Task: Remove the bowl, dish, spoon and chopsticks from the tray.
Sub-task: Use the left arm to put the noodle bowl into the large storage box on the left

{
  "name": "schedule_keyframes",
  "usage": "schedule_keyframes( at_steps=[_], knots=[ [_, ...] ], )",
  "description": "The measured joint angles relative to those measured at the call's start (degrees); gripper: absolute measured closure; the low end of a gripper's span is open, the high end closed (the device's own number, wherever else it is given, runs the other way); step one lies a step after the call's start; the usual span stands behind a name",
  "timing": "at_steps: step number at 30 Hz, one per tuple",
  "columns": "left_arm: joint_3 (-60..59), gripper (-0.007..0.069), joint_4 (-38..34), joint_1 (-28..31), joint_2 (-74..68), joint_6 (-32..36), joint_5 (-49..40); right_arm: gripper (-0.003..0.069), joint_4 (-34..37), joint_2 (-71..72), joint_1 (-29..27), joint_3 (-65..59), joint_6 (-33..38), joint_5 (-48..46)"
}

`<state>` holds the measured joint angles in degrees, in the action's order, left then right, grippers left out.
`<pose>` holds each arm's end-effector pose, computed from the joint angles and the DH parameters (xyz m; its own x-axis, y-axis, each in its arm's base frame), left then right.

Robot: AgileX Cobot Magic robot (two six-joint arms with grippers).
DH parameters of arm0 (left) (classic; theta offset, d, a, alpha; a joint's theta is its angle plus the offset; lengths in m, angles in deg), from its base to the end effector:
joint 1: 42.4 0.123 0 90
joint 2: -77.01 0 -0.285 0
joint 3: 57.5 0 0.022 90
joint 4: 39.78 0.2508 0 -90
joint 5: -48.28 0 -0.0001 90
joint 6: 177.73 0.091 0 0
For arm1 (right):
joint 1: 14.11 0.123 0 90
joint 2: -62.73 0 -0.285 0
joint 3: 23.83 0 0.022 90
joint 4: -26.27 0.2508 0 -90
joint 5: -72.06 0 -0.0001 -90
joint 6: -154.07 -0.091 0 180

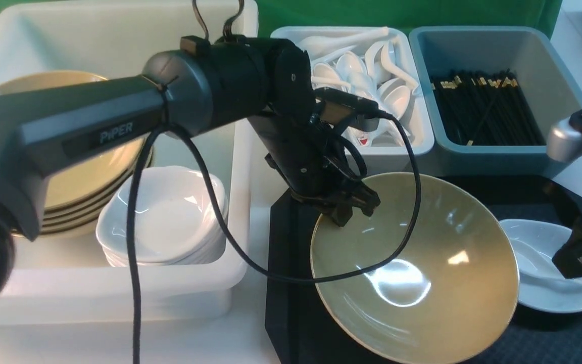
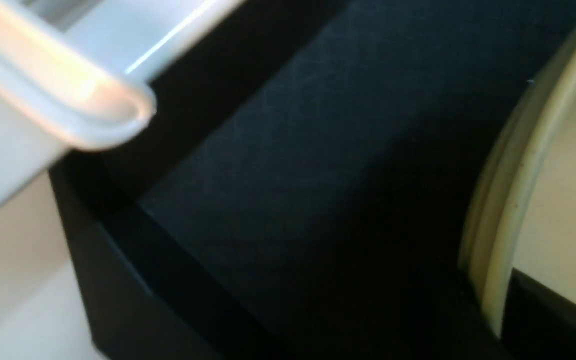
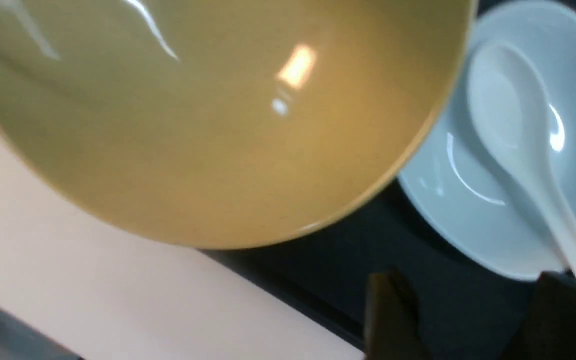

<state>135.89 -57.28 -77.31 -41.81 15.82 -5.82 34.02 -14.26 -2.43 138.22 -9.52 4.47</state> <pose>0.3298 -0.2572 0.2452 -0.7267 0.5706 -0.3825 0.6691 0.7141 -0.2060 0.2081 0.0546 0.3149 -0.8523 -0.4117 -0.3226 -0.4483 0.8928 0.0450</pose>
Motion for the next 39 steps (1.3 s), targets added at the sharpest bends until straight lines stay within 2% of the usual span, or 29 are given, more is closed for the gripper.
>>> schedule_keyframes(
  at_steps=[4, 5, 7, 8, 12, 15, 16, 17, 20, 21, 22, 26, 30, 39],
  knots=[
    [0.0, 0.0613, -3.3, 3.6, 8.7, 4.9, -3.0, 0.0444, 1.4, 0.3, 5.6, 7.1, 0.7, -2.1],
    [0.0, 0.0613, -3.5, 3.6, 8.7, 5.2, -3.3, 0.0463, 1.5, 0.3, 6.0, 7.6, 0.7, -2.1],
    [-0.1, 0.0615, -7.1, 8.8, 15.2, 6.5, -6.5, 0.0576, 1.7, 0.4, 12.6, 13.6, 1.0, -1.5],
    [-0.3, 0.0615, -8.4, 11.2, 18.1, 6.8, -7.5, 0.0603, 1.9, 0.2, 15.4, 16.1, 1.1, -1.0],
    [-2.5, 0.0615, -12.1, 21.5, 27.9, 7.1, -10.2, 0.0625, 2.2, -1.2, 24.2, 24.4, 1.6, 1.4],
    [-5.4, 0.0616, -15.0, 35.9, 35.7, 7.0, -11.5, 0.0625, 2.4, -3.8, 30.6, 29.9, 3.3, 2.2],
    [-6.4, 0.0616, -15.5, 39.9, 37.2, 6.9, -11.6, 0.0625, 2.4, -4.8, 31.8, 31.1, 3.9, 2.3],
    [-7.6, 0.0616, -16.5, 46.9, 39.1, 6.8, -11.6, 0.0625, 2.4, -5.7, 32.7, 32.0, 4.5, 2.3],
    [-11.5, 0.0616, -19.5, 59.4, 41.6, 6.8, -10.8, 0.0625, 2.4, -8.2, 33.8, 33.0, 5.3, 2.3],
    [-12.1, 0.0616, -19.7, 60.0, 41.7, 6.8, -10.5, 0.0625, 2.3, -8.4, 33.8, 33.0, 5.4, 2.1],
    [-14.5, 0.0616, -21.6, 64.5, 41.8, 6.8, -8.5, 0.0625, 2.2, -9.4, 34.0, 33.0, 5.8, 1.1],
    [-20.2, 0.0616, -23.5, 68.3, 40.4, 6.4, -1.0, 0.0625, 1.9, -10.7, 34.0, 33.0, 6.9, -2.6],
    [-24.8, 0.0616, -23.8, 68.6, 36.3, 5.7, 5.5, 0.0625, 1.5, -10.8, 34.0, 33.0, 7.4, -3.7],
    [-27.1, 0.0596, -21.3, 68.6, 28.0, 6.0, 8.7, 0.0624, 1.0, -10.8, 34.0, 33.0, 7.5, -4.3]
  ],
)
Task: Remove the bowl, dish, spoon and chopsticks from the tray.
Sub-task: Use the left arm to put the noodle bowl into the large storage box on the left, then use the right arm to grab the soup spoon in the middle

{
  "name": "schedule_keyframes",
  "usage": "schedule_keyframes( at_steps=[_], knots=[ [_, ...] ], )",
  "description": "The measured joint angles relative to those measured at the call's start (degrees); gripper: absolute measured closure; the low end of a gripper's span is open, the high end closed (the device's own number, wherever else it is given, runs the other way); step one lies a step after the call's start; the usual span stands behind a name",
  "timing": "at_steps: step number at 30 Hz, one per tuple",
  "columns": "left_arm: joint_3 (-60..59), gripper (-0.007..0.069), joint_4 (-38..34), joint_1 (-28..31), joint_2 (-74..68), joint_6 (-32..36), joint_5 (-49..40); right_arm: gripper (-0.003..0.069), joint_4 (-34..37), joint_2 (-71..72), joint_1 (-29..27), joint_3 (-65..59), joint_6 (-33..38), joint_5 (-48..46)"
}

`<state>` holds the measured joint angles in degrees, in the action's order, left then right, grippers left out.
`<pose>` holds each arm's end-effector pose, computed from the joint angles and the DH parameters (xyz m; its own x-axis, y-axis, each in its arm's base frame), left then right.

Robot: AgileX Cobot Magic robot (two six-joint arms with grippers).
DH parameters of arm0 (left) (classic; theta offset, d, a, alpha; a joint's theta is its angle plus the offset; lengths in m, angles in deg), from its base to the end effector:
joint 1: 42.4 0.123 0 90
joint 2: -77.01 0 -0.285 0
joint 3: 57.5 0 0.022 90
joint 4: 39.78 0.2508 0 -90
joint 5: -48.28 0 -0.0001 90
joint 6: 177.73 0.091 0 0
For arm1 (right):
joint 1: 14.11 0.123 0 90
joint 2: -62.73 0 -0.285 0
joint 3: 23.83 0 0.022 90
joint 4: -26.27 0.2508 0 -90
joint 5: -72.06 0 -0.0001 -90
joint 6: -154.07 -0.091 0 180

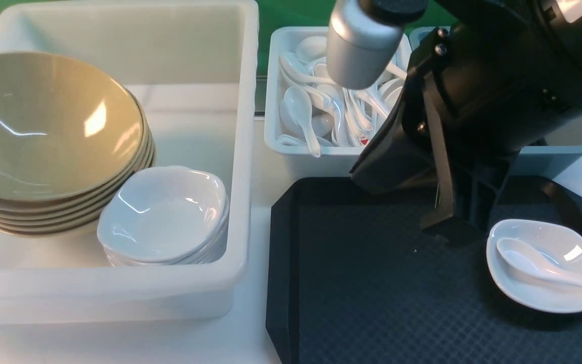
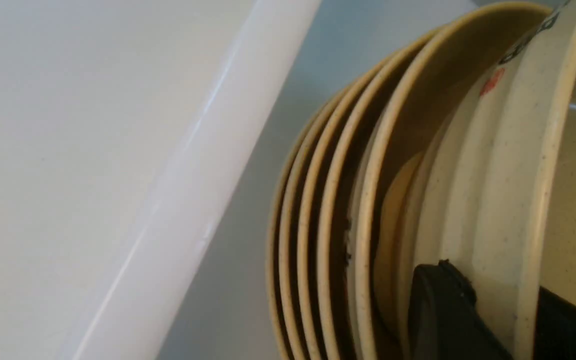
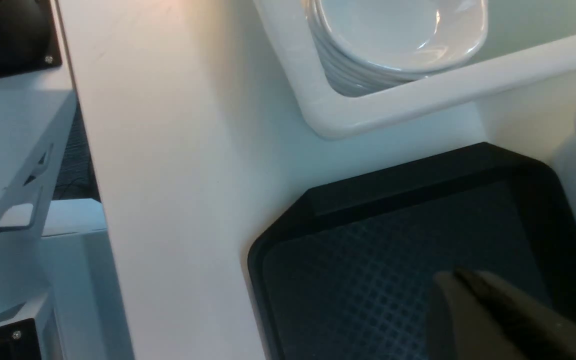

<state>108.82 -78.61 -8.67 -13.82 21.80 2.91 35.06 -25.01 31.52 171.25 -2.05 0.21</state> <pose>0.2734 0.1337 0.3015 -0.6053 -0.5902 -0.5342 -0.3829 0.8042 -0.4546 0.1822 0.2051 0.4303 -0.2536 -0.7691 -0.5867 -0.9197 0.3797 -0.1002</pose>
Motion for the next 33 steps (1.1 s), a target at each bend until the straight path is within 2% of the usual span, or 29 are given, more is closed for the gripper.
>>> schedule_keyframes(
  at_steps=[5, 9, 10, 11, 12, 13, 16, 22, 23, 25, 26, 29, 30, 31, 32, 33],
  knots=[
    [0.0, 0.0510, 2.5, 0.0, -0.6, 0.9, -0.2, 0.0624, 0.0, 0.0, 0.0, 0.0, 0.7, 0.0],
    [0.0, 0.0341, 6.9, 0.0, -0.6, 0.8, -2.3, 0.0624, -0.2, 0.0, 0.0, 0.0, 1.3, 0.4],
    [0.0, 0.0322, 7.2, 0.0, -0.6, 0.7, -2.6, 0.0624, -0.2, 0.0, 0.0, 0.0, 1.3, 0.5],
    [0.0, 0.0244, 8.1, 0.0, -0.6, -0.5, -3.5, 0.0624, -0.9, 0.0, 0.0, 0.0, 1.3, 1.3],
    [0.1, 0.0226, 8.2, 0.0, -0.6, -0.7, -3.8, 0.0624, -0.9, 0.0, 0.0, 0.0, 1.3, 1.3],
    [0.3, 0.0160, 8.9, 0.0, -0.4, -1.8, -4.9, 0.0624, -2.1, 0.0, 0.0, 0.0, 1.2, 1.5],
    [2.0, 0.0080, 10.4, 0.0, 1.4, -2.9, -7.9, 0.0623, -5.1, 0.0, 0.0, 0.0, -1.1, 1.2],
    [7.2, 0.0077, 10.6, -2.3, 8.6, -5.1, -11.7, 0.0620, -12.9, 0.0, 0.0, 0.0, -7.8, 0.0],
    [8.0, 0.0082, 10.4, -3.8, 10.0, -5.2, -12.2, 0.0620, -14.8, 0.0, 0.0, 0.0, -9.0, -0.1],
    [9.0, 0.0104, 8.6, -13.3, 14.7, -5.2, -12.5, 0.0620, -19.8, 0.0, 0.0, -0.5, -13.3, -0.1],
    [9.0, 0.0107, 8.5, -14.1, 15.2, -5.2, -12.5, 0.0619, -20.1, 0.0, 0.0, -0.7, -13.6, 0.0],
    [9.3, 0.0125, 8.2, -28.7, 17.0, -6.0, -12.2, 0.0617, -22.3, 0.5, -2.0, -3.5, -15.9, 0.0],
    [9.3, 0.0127, 8.6, -31.7, 17.0, -6.6, -12.0, 0.0617, -22.4, 0.6, -2.7, -4.3, -16.1, 0.0],
    [9.3, 0.0130, 10.4, -38.5, 16.6, -7.6, -11.7, 0.0617, -22.5, 1.1, -5.0, -6.3, -16.5, 0.0],
    [9.3, 0.0130, 11.1, -40.4, 16.2, -8.2, -11.5, 0.0617, -22.5, 1.2, -5.3, -6.9, -16.6, 0.0],
    [9.3, 0.0130, 14.3, -46.9, 14.8, -10.0, -10.9, 0.0617, -22.5, 1.8, -8.0, -9.3, -16.6, 0.2]
  ],
)
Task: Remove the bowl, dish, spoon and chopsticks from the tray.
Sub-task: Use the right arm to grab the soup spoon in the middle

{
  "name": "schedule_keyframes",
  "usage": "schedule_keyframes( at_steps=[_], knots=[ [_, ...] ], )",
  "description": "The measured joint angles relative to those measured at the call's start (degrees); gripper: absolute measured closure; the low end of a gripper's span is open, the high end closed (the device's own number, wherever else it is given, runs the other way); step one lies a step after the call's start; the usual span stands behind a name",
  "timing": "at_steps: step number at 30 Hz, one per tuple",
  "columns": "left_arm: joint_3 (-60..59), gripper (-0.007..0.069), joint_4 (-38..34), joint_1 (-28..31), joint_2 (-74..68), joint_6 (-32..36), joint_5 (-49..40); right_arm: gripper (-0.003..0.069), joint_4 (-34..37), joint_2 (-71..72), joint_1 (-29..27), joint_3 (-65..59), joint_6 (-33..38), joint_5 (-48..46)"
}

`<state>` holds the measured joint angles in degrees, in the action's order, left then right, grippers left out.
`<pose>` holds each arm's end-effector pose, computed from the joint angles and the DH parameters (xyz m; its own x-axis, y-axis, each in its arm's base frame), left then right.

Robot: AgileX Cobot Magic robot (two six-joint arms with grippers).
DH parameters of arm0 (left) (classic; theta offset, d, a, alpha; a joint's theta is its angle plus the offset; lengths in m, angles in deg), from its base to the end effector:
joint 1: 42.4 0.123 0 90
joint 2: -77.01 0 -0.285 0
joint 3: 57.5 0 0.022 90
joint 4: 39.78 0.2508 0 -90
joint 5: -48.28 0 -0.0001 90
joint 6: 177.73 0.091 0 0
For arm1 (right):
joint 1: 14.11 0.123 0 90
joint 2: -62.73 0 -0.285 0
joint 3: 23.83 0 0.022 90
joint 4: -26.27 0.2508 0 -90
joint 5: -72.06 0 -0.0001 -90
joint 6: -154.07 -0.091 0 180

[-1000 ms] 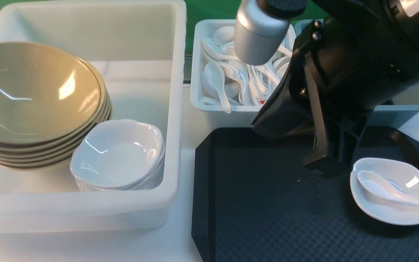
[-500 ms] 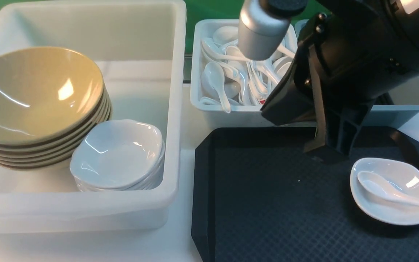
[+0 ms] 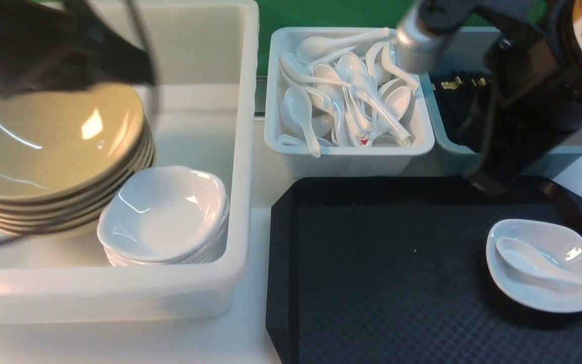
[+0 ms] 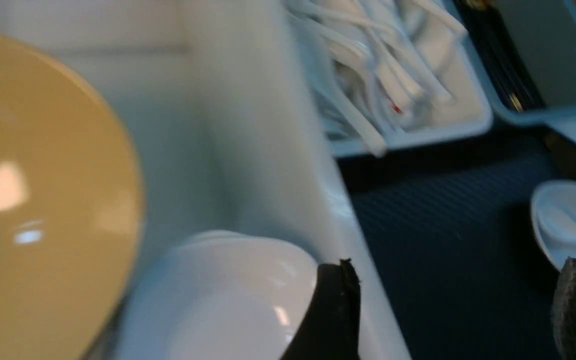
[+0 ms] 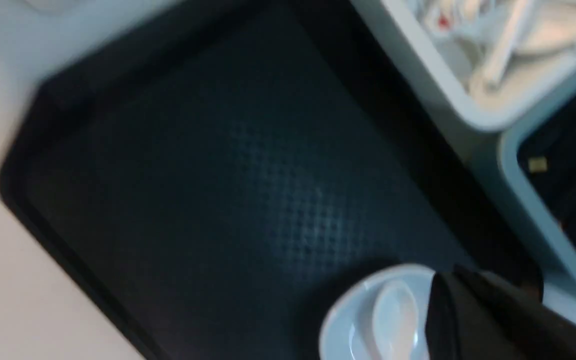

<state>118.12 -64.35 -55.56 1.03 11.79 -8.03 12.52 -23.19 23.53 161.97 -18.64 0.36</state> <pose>0.2224 -0.0844 0.4037 -0.7130 0.0876 -0.6957 0.3983 0.8672 -0.2990 0.2228 0.1459 0.3942 -0.5772 -0.6943 -0.4299 -0.6393 0.7117 -0.2911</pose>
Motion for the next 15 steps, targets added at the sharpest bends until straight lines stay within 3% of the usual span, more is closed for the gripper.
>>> schedule_keyframes(
  at_steps=[4, 8, 15],
  knots=[
    [0.0, 0.0130, 11.7, -15.6, -5.4, -6.9, 1.7, 0.0617, 1.1, 0.9, -9.6, -6.6, -0.1, 0.1],
    [0.0, 0.0137, 21.5, -27.3, -12.5, -12.1, 3.8, 0.0615, 4.0, 1.1, -17.7, -15.3, 1.5, 1.0],
    [0.0, 0.0153, 24.2, -37.0, -20.2, -10.4, 4.1, 0.0563, 6.6, 0.6, -24.6, -24.4, 2.9, 10.7]
  ],
)
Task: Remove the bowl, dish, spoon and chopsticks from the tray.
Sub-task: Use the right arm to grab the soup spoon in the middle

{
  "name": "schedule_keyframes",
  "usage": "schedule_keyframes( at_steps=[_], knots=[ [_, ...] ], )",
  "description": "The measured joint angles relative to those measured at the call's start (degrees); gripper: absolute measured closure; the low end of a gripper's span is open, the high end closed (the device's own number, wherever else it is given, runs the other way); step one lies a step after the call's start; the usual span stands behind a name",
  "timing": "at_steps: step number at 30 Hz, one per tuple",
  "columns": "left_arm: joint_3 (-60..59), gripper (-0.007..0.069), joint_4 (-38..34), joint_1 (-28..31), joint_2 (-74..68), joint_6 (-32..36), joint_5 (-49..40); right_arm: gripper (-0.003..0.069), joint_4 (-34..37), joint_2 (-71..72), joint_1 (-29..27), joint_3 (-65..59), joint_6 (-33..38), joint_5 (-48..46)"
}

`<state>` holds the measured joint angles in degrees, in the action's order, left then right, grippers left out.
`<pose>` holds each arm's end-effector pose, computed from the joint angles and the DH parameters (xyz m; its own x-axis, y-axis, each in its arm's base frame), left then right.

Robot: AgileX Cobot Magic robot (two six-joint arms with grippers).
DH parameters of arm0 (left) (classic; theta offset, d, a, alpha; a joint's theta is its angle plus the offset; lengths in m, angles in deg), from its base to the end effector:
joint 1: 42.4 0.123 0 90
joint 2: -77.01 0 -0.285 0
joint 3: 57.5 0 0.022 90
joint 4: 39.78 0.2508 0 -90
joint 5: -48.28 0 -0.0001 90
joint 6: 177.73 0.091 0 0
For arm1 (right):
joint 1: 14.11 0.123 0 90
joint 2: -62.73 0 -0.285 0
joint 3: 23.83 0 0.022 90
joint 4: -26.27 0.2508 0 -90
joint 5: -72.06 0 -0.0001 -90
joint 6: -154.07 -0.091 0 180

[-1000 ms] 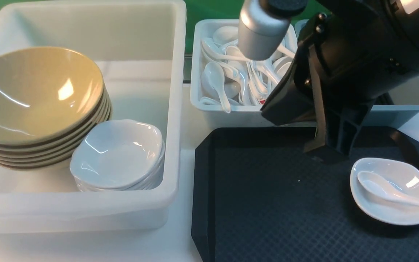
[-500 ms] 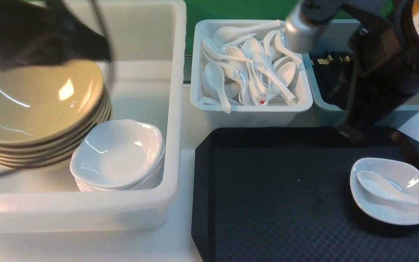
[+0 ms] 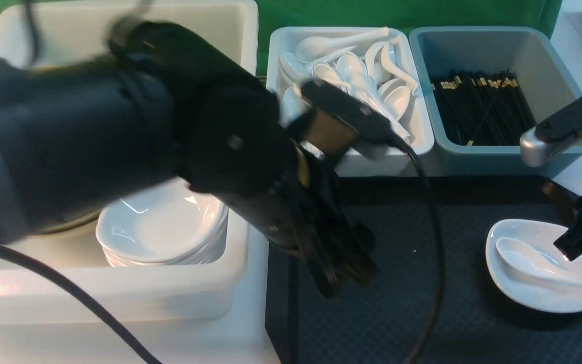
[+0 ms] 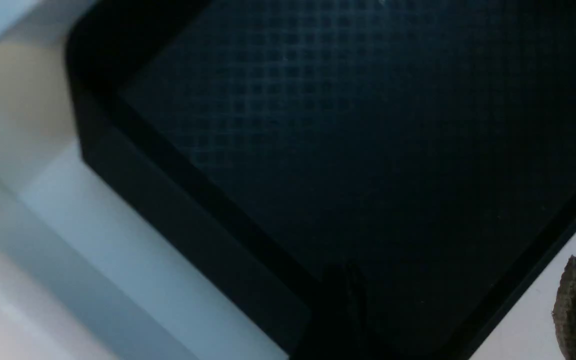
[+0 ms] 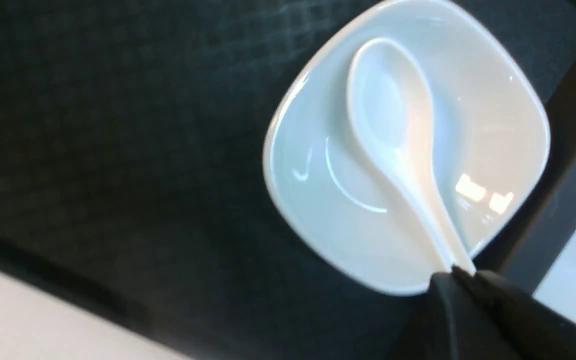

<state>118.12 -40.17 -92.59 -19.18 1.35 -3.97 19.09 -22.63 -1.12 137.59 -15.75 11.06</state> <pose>0.2063 -0.2483 0.3010 -0.5850 0.6703 -0.4566 0.7581 0.6520 -0.0140 0.2452 0.0464 0.2807 -0.8672 -0.4412 -0.2307 -0.4121 0.8961 -0.1647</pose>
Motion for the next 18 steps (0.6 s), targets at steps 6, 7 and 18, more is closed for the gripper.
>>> schedule_keyframes(
  at_steps=[6, 7, 18],
  knots=[
    [0.0, 0.0170, -2.3, -1.9, -2.2, 6.3, -0.5, 0.0339, 1.2, -6.4, -1.2, -0.4, 6.4, 4.8],
    [0.0, 0.0170, -2.5, -1.9, -2.2, 6.7, -0.5, 0.0295, 1.0, -8.0, -1.2, -0.4, 6.8, 5.7],
    [-1.4, 0.0170, -3.4, -1.9, -2.2, 9.0, -1.6, 0.0153, -4.6, -25.1, -3.0, 3.2, 4.5, 6.1]
  ],
)
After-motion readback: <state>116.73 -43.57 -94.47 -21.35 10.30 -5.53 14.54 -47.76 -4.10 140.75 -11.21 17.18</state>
